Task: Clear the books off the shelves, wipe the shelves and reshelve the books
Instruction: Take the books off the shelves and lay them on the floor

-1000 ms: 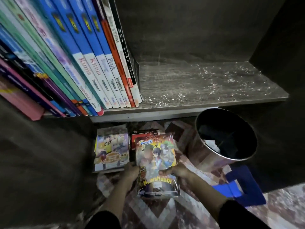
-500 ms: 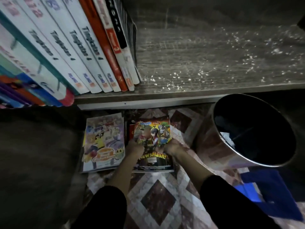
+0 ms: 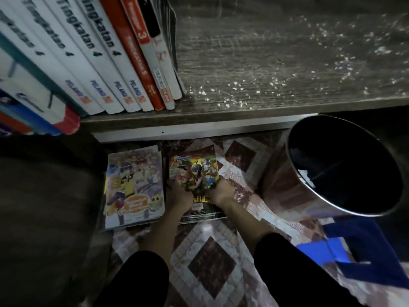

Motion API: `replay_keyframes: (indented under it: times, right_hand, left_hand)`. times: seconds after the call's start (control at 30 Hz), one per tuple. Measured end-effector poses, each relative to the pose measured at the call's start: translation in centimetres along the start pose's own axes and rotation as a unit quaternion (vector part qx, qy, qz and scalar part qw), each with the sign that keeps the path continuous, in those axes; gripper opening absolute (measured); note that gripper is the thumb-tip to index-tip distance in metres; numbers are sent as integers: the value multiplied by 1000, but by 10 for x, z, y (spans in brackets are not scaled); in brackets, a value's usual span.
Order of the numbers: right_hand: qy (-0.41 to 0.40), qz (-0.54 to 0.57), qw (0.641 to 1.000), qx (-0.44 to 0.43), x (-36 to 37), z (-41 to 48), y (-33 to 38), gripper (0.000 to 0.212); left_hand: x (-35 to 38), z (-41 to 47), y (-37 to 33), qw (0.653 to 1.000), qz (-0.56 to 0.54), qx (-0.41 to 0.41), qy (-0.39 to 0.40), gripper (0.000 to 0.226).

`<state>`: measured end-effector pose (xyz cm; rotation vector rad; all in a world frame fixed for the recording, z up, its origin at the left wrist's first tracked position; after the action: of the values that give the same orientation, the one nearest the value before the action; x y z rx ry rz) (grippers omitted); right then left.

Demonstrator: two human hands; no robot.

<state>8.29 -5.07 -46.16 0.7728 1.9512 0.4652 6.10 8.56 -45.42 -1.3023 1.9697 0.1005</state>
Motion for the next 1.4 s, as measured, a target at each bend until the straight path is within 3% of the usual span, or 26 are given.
replay_keyframes:
  times: [0.13, 0.23, 0.47, 0.7, 0.87, 1.07, 1.17, 1.33, 1.4]
  right_hand:
    - [-9, -81, 997, 0, -8, -20, 0, 71]
    - [-23, -76, 997, -12, -10, -35, -1, 81]
    - [-87, 15, 990, -111, -37, -80, 36, 54]
    - [-225, 73, 934, -266, -94, -146, 102, 22]
    - [-294, 107, 891, -329, -129, -194, 132, 15]
    - [-299, 120, 869, -376, -161, -240, 165, 15]
    - [-283, 118, 860, -407, -175, -260, 188, 17]
    - [-252, 126, 852, -440, -203, -268, 236, 45]
    - [-237, 112, 851, -455, -211, -265, 256, 55]
  left_hand:
    - [0, -13, 4, 999, 20, 24, -1, 77]
    - [-4, -29, 0, 997, 47, 62, -16, 76]
    - [-42, -71, -9, 990, -21, 136, -25, 49]
    - [-97, -148, -14, 971, -105, 188, -102, 54]
    - [-141, -204, -12, 950, -150, 236, -143, 50]
    - [-181, -258, -8, 916, -156, 305, -207, 35]
    - [-207, -292, -8, 873, -151, 371, -278, 24]
    - [-270, -353, -28, 723, -138, 497, -458, 23]
    - [-297, -367, -40, 686, -140, 515, -494, 27]
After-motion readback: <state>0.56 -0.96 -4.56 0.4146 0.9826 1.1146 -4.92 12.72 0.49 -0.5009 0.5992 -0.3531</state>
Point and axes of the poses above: each hand's wrist, its own z-axis towards the middle knuckle, its own x-axis out of the palm, y = z × x, the point moved 4 cm from there along z, towards the middle knuckle, and after that the axes turned 10 degrees about -x, right-handed, at the moved point
